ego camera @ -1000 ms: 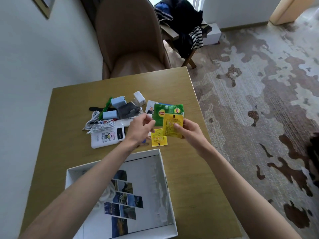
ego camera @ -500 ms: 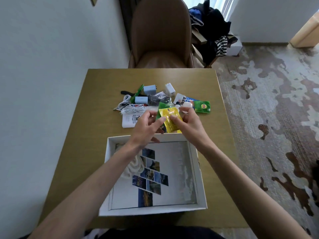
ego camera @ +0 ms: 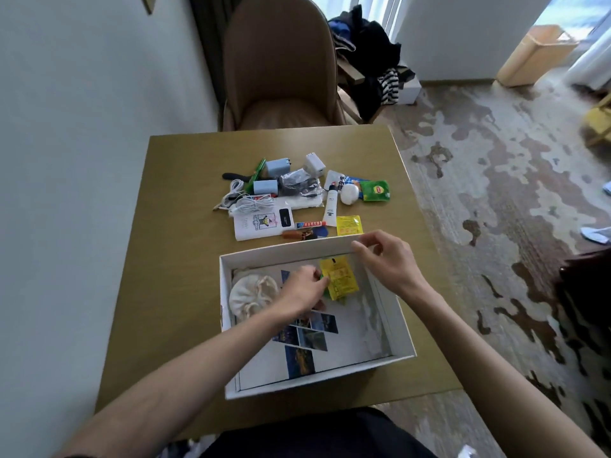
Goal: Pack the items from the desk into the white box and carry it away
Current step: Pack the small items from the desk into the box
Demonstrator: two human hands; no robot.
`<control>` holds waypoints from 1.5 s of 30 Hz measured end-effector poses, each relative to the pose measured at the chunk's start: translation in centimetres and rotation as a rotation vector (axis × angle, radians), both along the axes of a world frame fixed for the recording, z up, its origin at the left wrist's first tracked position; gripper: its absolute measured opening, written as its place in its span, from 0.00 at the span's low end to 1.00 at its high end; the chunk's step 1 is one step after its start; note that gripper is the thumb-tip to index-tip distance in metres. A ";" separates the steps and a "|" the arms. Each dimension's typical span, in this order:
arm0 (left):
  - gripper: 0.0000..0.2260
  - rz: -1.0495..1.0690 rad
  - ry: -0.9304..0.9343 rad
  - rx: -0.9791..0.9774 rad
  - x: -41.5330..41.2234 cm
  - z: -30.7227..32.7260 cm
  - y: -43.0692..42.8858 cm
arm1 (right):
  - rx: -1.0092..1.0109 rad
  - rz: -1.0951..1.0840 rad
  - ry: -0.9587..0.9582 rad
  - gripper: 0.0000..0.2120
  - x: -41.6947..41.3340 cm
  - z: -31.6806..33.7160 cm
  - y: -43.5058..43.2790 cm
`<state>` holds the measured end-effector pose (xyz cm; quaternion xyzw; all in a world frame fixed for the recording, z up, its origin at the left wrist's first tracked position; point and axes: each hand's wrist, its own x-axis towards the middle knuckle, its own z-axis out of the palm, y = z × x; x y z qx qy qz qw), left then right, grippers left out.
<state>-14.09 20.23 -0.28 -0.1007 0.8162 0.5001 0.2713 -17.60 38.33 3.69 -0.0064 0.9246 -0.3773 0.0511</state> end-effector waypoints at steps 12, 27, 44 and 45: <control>0.09 -0.091 0.011 -0.119 -2.5 -1.2 3.3 | -0.085 -0.094 -0.073 0.15 -0.8 -1.8 2.1; 0.11 -0.427 0.120 -0.375 -4.7 1.1 2.4 | -0.277 -0.108 -0.089 0.10 -6.0 -2.8 3.9; 0.11 -0.105 0.440 -0.368 -14.8 1.4 3.5 | 0.457 0.397 -0.280 0.37 -13.9 -10.8 3.7; 0.11 -0.108 0.420 -0.391 -15.2 1.0 3.8 | 0.442 0.370 -0.312 0.37 -13.8 -11.0 4.3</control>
